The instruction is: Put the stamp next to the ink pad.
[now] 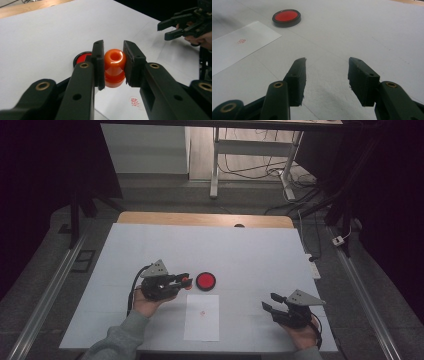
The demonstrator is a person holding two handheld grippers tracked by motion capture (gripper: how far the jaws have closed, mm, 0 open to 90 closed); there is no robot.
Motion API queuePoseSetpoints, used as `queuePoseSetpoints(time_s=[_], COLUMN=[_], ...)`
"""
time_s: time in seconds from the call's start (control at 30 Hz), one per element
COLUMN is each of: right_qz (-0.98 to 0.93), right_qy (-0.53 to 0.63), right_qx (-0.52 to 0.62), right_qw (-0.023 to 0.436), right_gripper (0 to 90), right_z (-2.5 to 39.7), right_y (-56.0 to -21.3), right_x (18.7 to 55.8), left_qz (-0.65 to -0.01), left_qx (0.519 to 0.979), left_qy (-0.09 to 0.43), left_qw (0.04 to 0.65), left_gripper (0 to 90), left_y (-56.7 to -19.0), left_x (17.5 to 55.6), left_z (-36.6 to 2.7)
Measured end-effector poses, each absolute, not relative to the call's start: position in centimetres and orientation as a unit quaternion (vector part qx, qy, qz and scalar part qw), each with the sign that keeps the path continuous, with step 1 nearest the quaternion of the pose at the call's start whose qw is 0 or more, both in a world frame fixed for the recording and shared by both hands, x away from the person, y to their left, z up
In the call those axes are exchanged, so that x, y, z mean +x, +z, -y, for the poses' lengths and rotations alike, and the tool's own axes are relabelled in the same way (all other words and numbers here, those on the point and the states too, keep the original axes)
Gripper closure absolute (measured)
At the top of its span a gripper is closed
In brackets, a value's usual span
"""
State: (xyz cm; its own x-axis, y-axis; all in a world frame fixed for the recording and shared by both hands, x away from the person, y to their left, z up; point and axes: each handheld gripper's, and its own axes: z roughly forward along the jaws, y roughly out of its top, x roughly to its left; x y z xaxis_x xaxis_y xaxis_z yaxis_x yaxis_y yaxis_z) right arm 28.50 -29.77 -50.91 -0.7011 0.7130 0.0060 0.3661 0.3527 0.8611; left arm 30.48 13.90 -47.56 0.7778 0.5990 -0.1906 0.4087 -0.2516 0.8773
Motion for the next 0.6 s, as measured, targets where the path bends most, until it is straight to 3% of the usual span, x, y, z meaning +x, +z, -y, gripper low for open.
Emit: queuePoseSetpoints(time_s=[0.6], right_qz=[-0.801], right_qy=[0.453], right_qx=[0.341], right_qw=[0.191], right_gripper=[47.6], right_z=[30.1], right_y=[-51.2], right_x=[28.1], left_qz=[-0.346], left_qx=[0.792], left_qy=[0.107], left_qw=[0.491], left_gripper=[72.1], left_y=[-48.8], left_x=[33.2], left_z=[-14.0])
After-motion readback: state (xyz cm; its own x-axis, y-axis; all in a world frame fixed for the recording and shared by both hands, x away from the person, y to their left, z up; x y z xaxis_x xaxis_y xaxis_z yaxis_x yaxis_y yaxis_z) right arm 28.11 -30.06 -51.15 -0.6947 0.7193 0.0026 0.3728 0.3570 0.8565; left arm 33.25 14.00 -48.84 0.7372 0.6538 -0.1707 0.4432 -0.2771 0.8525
